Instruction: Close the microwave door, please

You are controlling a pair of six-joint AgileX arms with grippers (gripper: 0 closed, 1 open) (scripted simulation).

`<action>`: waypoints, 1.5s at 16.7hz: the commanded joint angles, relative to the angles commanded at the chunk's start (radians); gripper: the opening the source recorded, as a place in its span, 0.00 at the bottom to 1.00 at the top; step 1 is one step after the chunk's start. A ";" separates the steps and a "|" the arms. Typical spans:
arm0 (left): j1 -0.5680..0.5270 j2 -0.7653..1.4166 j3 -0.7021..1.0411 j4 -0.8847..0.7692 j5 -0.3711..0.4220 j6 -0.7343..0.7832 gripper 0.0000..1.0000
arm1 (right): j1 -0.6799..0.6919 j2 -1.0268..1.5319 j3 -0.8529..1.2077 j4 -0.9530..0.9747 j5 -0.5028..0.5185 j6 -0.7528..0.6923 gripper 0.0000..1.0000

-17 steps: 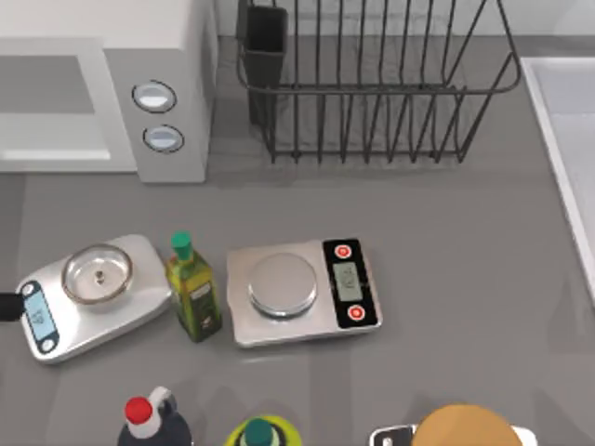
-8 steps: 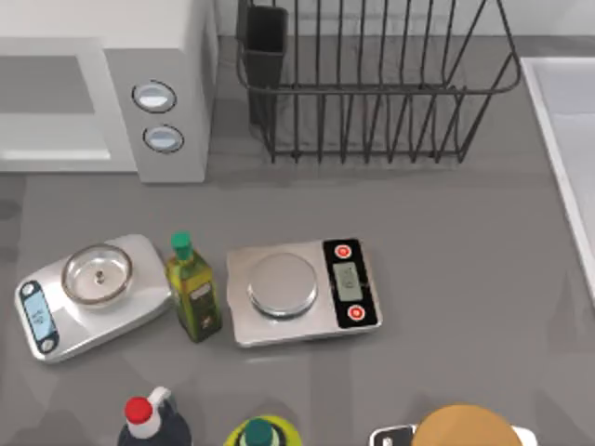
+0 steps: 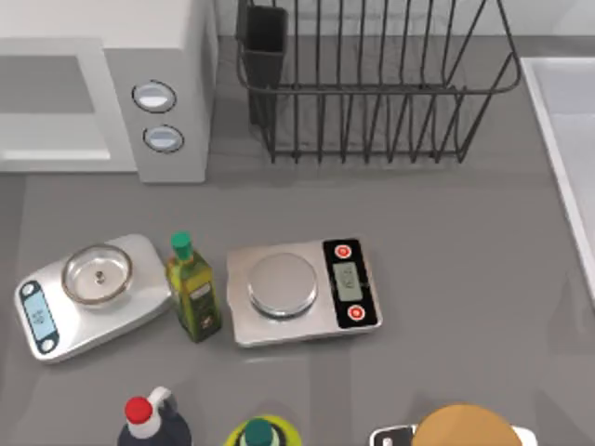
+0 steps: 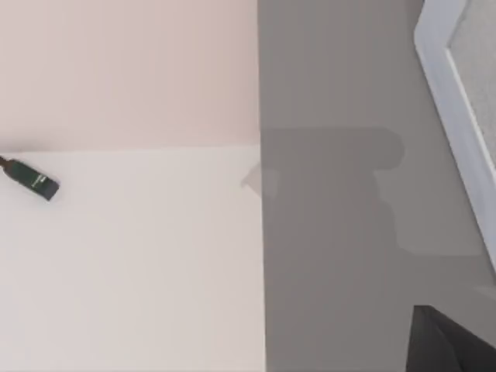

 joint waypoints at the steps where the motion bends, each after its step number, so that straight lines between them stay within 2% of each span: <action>1: 0.023 0.030 0.025 -0.027 0.012 0.017 0.00 | 0.000 0.000 0.000 0.000 0.000 0.000 1.00; 4: 0.055 0.065 0.063 -0.072 0.029 0.043 0.00 | 0.000 0.000 0.000 0.000 0.000 0.000 1.00; 10: 0.052 0.069 0.047 -0.054 0.026 0.043 0.00 | 0.000 0.000 0.000 0.000 0.000 0.000 1.00; 18: 0.058 0.180 -0.175 0.288 0.031 0.048 0.00 | 0.000 0.000 0.000 0.000 0.000 0.000 1.00; 25: 0.052 0.188 -0.206 0.321 0.031 0.046 0.00 | 0.000 0.000 0.000 0.000 0.000 0.000 1.00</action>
